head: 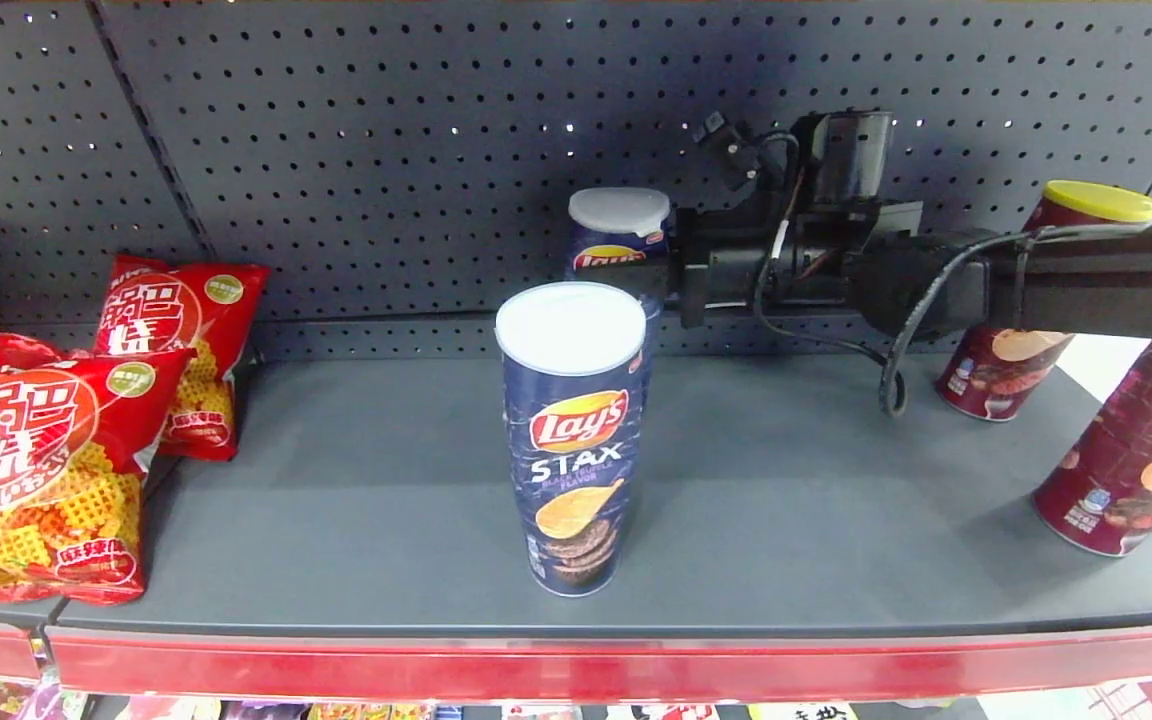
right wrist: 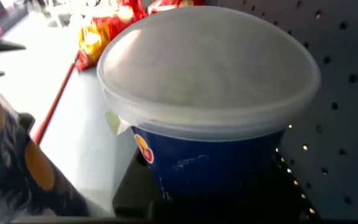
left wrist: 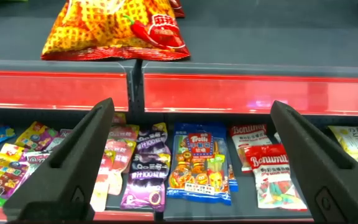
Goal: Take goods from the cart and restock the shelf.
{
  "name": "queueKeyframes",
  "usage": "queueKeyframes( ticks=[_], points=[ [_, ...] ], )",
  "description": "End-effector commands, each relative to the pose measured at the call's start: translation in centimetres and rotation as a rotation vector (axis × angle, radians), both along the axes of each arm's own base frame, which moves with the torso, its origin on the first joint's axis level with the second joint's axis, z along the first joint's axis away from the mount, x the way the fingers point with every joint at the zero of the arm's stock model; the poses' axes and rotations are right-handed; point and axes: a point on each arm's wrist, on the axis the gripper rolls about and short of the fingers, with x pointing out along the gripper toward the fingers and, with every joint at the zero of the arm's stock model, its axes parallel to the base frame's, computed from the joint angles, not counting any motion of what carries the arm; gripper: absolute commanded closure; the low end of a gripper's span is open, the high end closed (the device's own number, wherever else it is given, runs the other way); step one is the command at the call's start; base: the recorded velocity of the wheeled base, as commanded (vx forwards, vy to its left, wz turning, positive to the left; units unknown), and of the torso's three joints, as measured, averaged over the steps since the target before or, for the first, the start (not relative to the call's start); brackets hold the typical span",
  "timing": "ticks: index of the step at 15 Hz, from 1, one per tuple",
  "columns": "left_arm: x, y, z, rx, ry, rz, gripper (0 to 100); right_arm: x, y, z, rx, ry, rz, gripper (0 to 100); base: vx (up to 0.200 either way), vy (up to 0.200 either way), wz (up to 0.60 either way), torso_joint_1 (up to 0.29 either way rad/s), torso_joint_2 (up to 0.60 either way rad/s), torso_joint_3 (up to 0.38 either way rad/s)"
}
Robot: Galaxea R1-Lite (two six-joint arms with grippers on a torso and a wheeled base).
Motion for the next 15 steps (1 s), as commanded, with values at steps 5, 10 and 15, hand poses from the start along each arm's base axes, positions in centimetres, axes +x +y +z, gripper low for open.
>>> queueKeyframes(
  ticks=[5, 10, 15],
  points=[
    [0.0, 0.0, 0.0, 0.0, 0.002, 0.0, 0, 0.3, 1.2, 0.4, 0.02, 0.034, -0.011, 100, 0.0, 0.0, 0.0, 0.0, 0.0, 0.0],
    [0.0, 0.0, 0.0, 0.0, 0.001, 0.0, 0, 0.3, 2.0, 0.2, 0.022, 0.052, -0.029, 100, 0.0, 0.0, 0.0, 0.0, 0.0, 0.0],
    [0.0, 0.0, 0.0, 0.0, 0.002, 0.0, 0, 0.6, 2.4, -0.7, 0.01, 0.069, -0.051, 100, 0.0, 0.0, 0.0, 0.0, 0.0, 0.0]
  ],
)
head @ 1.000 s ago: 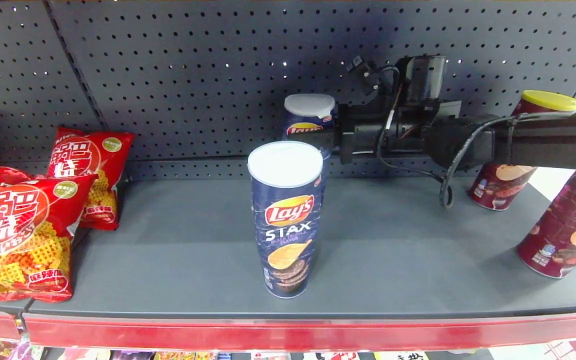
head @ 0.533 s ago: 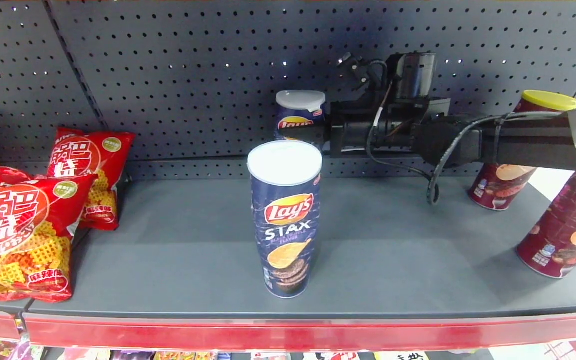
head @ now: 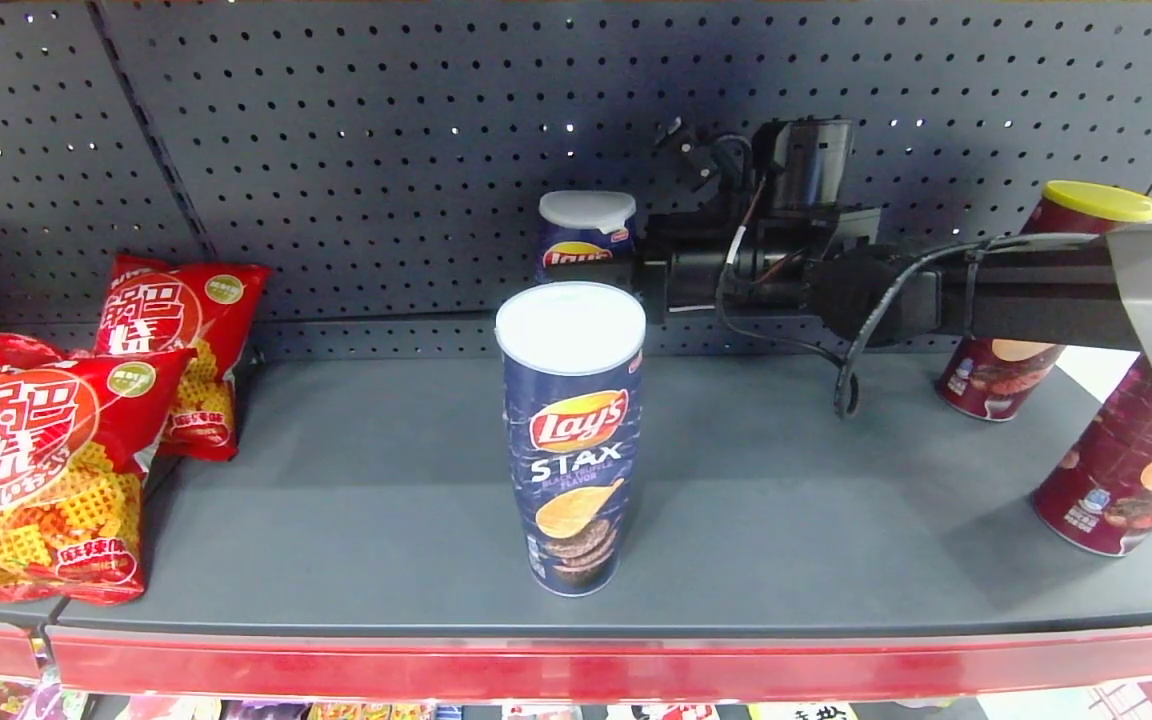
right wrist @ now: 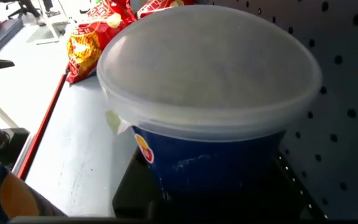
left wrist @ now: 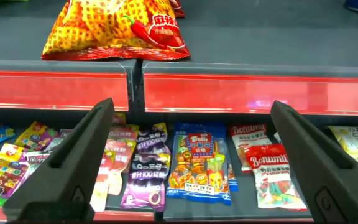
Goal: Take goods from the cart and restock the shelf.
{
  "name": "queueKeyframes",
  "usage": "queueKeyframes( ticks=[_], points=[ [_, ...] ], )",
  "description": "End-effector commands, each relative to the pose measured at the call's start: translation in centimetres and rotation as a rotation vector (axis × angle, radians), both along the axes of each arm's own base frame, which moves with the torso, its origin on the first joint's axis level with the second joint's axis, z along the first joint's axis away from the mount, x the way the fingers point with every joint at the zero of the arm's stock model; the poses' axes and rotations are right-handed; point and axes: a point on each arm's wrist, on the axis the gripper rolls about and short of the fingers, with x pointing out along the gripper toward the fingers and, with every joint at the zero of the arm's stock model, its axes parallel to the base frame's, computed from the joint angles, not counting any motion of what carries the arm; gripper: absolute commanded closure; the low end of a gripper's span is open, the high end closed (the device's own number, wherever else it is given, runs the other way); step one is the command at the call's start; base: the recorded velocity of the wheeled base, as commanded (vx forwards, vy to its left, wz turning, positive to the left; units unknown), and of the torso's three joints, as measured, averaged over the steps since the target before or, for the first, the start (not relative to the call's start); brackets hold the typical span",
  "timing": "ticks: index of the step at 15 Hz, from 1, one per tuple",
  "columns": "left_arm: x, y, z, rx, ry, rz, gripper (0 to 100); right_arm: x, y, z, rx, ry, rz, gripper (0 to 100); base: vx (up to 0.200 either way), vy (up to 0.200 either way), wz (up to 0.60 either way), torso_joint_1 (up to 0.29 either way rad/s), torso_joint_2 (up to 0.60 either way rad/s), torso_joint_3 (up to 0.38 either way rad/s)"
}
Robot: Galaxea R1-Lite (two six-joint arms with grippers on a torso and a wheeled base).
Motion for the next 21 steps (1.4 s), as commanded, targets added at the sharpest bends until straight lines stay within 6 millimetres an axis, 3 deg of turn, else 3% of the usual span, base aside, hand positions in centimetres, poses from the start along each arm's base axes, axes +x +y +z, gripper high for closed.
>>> queueKeyframes(
  ticks=[1, 4, 5, 11, 17, 21],
  points=[
    [0.0, 0.0, 0.0, -0.001, 0.002, 0.001, 0, 0.1, 0.1, -0.4, -0.006, 0.008, -0.002, 100, 0.0, 0.0, 0.0, 0.0, 0.0, 0.0],
    [0.0, 0.0, 0.0, -0.001, 0.002, 0.001, 0, 0.1, -0.1, -0.8, -0.014, 0.02, -0.01, 100, 0.0, 0.0, 0.0, 0.0, 0.0, 0.0],
    [0.0, 0.0, 0.0, -0.001, 0.002, 0.001, 0, 0.1, -0.1, -0.9, -0.017, 0.024, -0.011, 0, 0.0, 0.0, 0.0, 0.0, 0.0, 0.0],
    [0.0, 0.0, 0.0, -0.001, 0.002, 0.001, 0, 0.3, -1.2, -0.4, -0.013, 0.009, -0.029, 0, 0.0, 0.0, 0.0, 0.0, 0.0, 0.0],
    [0.0, 0.0, 0.0, -0.001, 0.002, 0.001, 0, -0.3, -4.8, -0.4, -0.039, 0.025, -0.089, 0, 0.0, 0.0, 0.0, 0.0, 0.0, 0.0],
    [0.0, 0.0, 0.0, -0.001, 0.002, 0.001, 0, -0.7, -5.4, -0.7, -0.05, 0.033, -0.097, 0, 0.0, 0.0, 0.0, 0.0, 0.0, 0.0]
  ],
)
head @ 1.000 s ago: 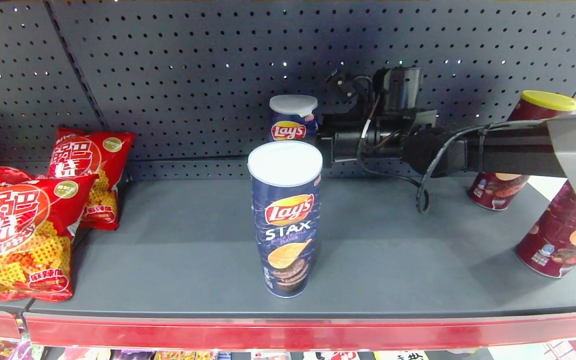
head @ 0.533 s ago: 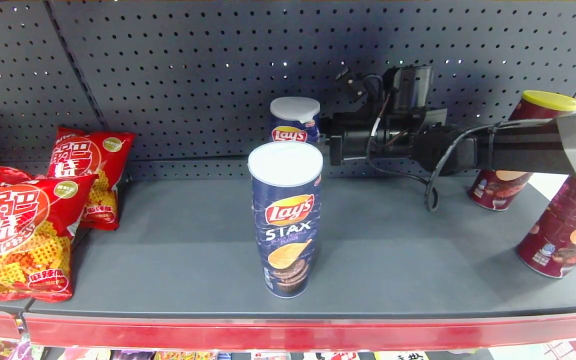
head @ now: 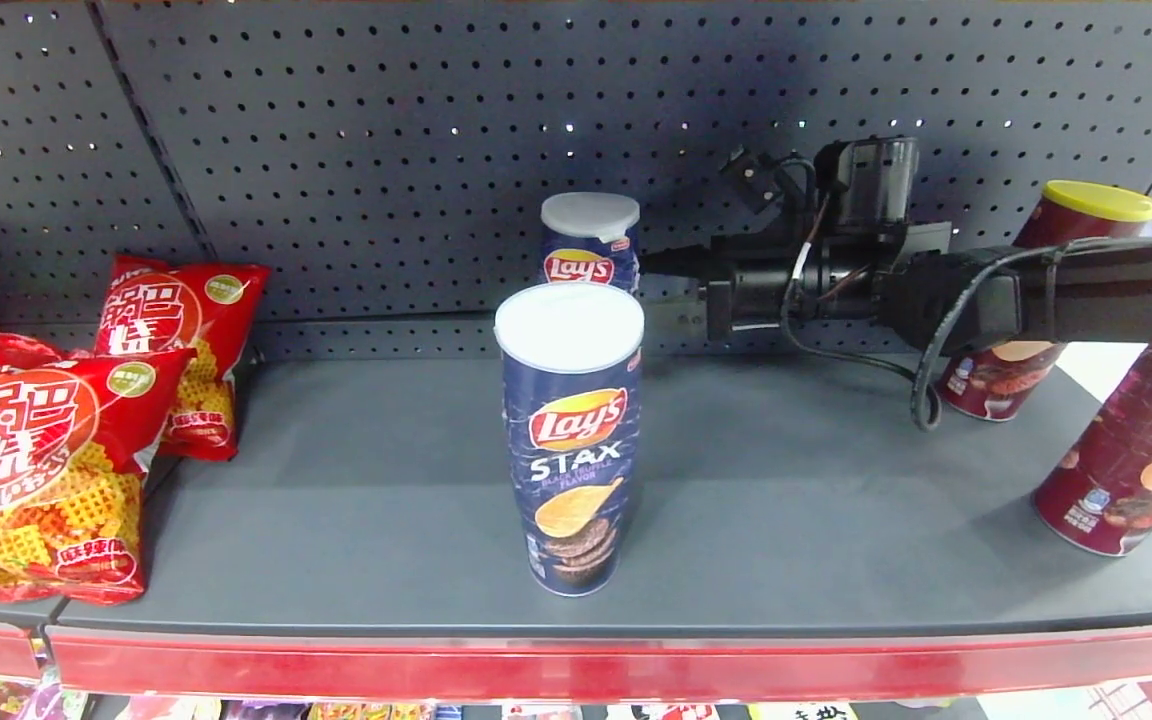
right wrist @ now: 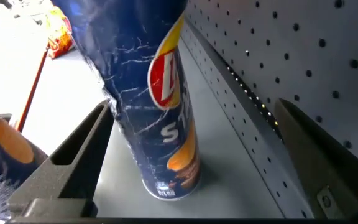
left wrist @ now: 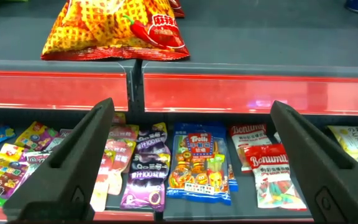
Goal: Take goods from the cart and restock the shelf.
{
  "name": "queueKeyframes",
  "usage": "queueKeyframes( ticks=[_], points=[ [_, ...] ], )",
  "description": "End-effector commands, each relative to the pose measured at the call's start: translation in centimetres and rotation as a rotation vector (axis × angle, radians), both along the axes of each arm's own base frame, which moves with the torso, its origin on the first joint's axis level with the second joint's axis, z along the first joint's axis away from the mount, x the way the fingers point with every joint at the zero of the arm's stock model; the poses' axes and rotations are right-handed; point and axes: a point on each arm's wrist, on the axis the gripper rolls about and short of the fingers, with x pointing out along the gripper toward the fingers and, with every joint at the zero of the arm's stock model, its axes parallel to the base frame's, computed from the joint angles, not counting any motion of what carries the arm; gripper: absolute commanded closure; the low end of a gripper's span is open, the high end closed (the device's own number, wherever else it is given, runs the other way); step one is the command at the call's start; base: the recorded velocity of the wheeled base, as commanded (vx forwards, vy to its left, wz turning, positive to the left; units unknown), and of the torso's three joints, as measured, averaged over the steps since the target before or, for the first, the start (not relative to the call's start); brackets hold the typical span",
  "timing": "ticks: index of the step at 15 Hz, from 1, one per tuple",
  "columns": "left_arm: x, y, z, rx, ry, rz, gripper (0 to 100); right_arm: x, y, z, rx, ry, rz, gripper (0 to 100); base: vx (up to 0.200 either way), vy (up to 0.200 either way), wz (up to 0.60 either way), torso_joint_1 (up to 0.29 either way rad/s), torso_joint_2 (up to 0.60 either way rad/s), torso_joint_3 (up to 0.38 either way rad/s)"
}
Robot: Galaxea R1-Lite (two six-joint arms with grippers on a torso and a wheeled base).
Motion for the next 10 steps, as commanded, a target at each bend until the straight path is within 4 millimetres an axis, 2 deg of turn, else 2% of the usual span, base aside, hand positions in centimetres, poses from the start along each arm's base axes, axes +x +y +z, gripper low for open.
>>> queueKeyframes(
  ticks=[1, 10],
  points=[
    [0.0, 0.0, 0.0, 0.0, 0.002, 0.0, 0, -0.3, -0.2, 0.5, 0.004, -0.009, -0.001, 0, 0.0, 0.0, 0.0, 0.0, 0.0, 0.0],
    [0.0, 0.0, 0.0, 0.0, 0.002, 0.0, 0, 0.1, -1.4, -0.1, -0.009, -0.006, -0.033, 0, 0.0, 0.0, 0.0, 0.0, 0.0, 0.0]
  ],
)
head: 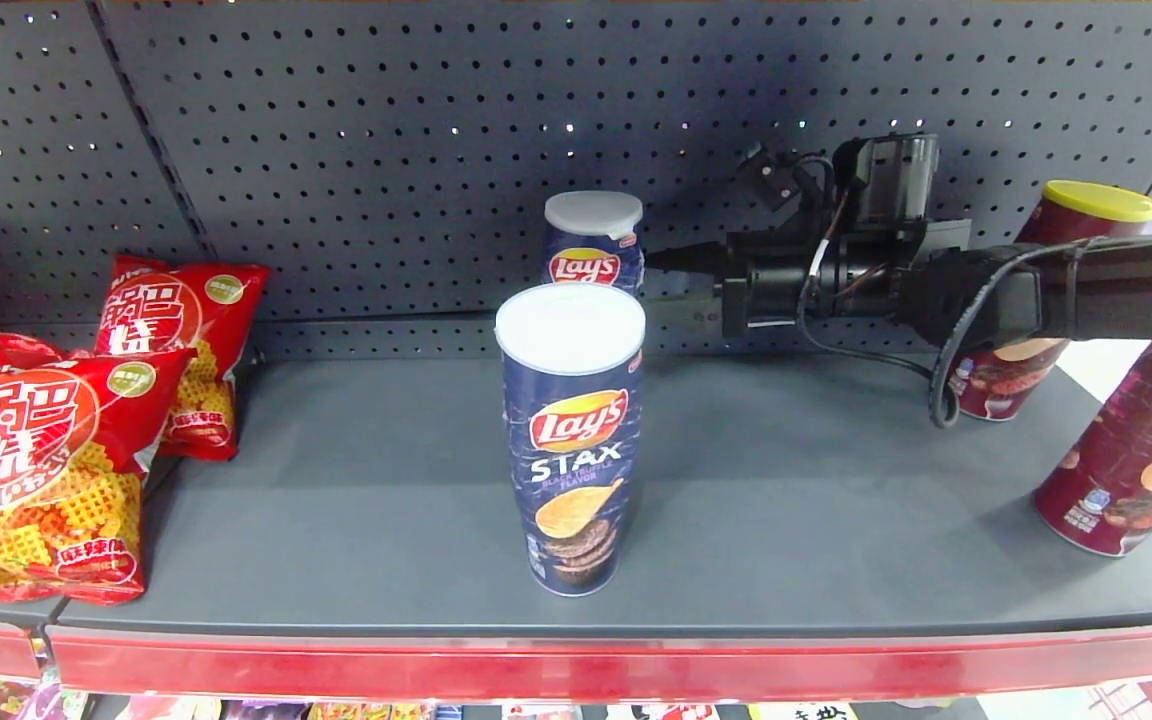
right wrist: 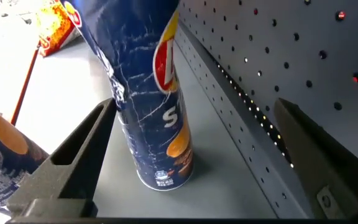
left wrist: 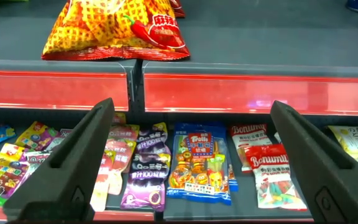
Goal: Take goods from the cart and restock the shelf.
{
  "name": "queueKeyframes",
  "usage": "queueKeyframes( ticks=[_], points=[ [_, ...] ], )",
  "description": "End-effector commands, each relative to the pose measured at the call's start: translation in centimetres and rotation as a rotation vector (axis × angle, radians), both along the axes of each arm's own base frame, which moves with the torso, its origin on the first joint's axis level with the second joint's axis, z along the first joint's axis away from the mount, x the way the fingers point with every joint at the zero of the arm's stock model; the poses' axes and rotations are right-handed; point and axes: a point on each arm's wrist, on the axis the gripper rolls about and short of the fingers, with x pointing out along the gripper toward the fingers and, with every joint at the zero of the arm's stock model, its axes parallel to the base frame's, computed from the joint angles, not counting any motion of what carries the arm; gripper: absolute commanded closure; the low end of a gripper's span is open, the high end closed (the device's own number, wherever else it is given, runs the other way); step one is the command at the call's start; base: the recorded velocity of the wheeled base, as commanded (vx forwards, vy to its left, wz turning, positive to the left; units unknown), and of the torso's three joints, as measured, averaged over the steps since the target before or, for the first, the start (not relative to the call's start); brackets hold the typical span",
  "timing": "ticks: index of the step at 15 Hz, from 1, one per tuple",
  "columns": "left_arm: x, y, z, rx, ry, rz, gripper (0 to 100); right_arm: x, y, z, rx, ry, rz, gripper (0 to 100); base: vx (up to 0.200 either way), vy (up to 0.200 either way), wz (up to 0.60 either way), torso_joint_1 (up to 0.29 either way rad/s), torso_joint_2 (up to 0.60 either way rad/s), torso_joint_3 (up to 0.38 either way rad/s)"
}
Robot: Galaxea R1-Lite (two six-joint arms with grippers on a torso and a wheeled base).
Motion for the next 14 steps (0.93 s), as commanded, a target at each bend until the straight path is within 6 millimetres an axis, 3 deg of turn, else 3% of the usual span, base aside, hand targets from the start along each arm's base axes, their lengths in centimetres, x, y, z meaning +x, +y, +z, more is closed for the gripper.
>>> queueKeyframes(
  ticks=[1, 4, 6, 12, 14],
  points=[
    [0.0, 0.0, 0.0, -0.001, 0.001, 0.0, 0, 0.1, -0.2, -0.3, -0.004, 0.007, -0.004, 0, 0.0, 0.0, 0.0, 0.0, 0.0, 0.0],
    [0.0, 0.0, 0.0, -0.001, 0.001, 0.0, 0, 0.0, -0.4, -0.2, -0.004, 0.008, -0.006, 0, 0.0, 0.0, 0.0, 0.0, 0.0, 0.0],
    [0.0, 0.0, 0.0, -0.001, 0.001, 0.0, 0, -0.9, -0.5, 0.9, 0.006, -0.014, 0.003, 0, 0.0, 0.0, 0.0, 0.0, 0.0, 0.0],
    [0.0, 0.0, 0.0, -0.001, 0.001, 0.0, 0, -4.4, -3.4, 2.6, 0.0, -0.037, -0.029, 0, 0.0, 0.0, 0.0, 0.0, 0.0, 0.0],
    [0.0, 0.0, 0.0, -0.001, 0.001, 0.0, 0, -6.9, -4.6, 2.5, -0.012, -0.037, -0.007, 0, 0.0, 0.0, 0.0, 0.0, 0.0, 0.0]
  ],
)
